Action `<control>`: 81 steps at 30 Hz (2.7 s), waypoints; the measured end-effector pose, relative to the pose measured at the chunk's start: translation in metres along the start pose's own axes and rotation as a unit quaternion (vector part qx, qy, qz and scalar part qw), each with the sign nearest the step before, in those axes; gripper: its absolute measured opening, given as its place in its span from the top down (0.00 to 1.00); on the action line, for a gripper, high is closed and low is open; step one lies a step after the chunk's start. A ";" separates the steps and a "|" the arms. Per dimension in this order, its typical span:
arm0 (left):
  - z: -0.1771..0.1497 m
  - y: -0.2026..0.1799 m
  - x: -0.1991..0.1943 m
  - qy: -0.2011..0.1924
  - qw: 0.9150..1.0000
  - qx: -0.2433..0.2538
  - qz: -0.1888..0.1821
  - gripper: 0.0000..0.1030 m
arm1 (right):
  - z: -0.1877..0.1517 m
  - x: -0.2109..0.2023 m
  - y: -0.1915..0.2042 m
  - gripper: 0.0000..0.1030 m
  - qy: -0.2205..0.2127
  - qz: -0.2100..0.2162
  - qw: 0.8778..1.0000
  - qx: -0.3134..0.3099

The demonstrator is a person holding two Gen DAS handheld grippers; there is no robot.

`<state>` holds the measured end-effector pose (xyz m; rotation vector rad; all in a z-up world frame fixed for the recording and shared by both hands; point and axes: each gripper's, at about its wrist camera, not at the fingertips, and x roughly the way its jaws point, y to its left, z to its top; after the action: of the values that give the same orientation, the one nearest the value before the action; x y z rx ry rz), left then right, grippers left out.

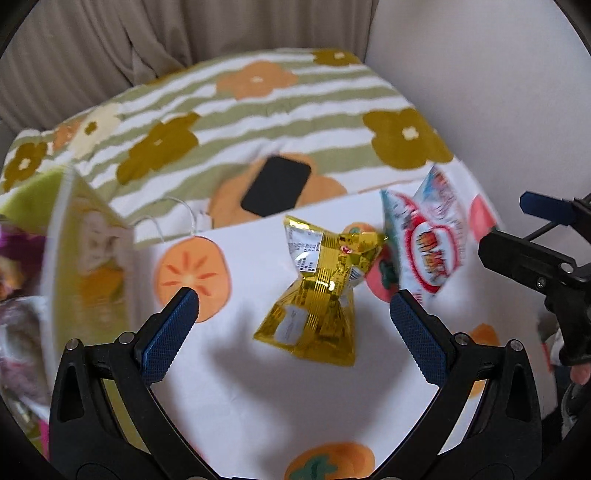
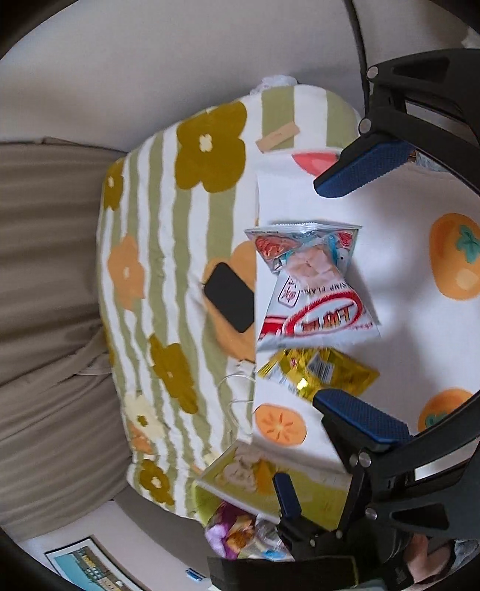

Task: Organize snacks
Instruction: 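Grasp the gold foil packet with the left tool while the right tool grasps the red-white shrimp flake bag, then carry both packets over the yellow-green box and open both tools to drop them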

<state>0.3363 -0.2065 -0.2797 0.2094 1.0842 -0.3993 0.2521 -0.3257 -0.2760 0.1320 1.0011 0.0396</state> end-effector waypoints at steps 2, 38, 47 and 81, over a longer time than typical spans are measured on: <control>0.001 -0.002 0.017 0.008 1.000 0.001 -0.002 0.01 | 0.001 0.017 -0.005 0.00 0.010 0.007 1.000 0.000; -0.008 -0.001 0.056 0.041 0.999 -0.015 0.025 0.53 | 0.020 0.106 -0.031 0.00 0.043 0.082 0.996 0.010; -0.011 0.001 0.036 0.030 0.999 -0.032 0.029 0.53 | 0.015 0.094 -0.020 0.28 0.018 0.071 0.997 -0.024; -0.075 0.185 -0.239 -0.124 0.984 -0.111 0.070 0.53 | 0.018 -0.098 0.202 0.35 -0.109 0.158 0.979 -0.068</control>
<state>0.2554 0.0394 -0.1065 0.0353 0.8545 -0.1696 0.2203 -0.1361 -0.1584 0.1651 0.7479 0.3769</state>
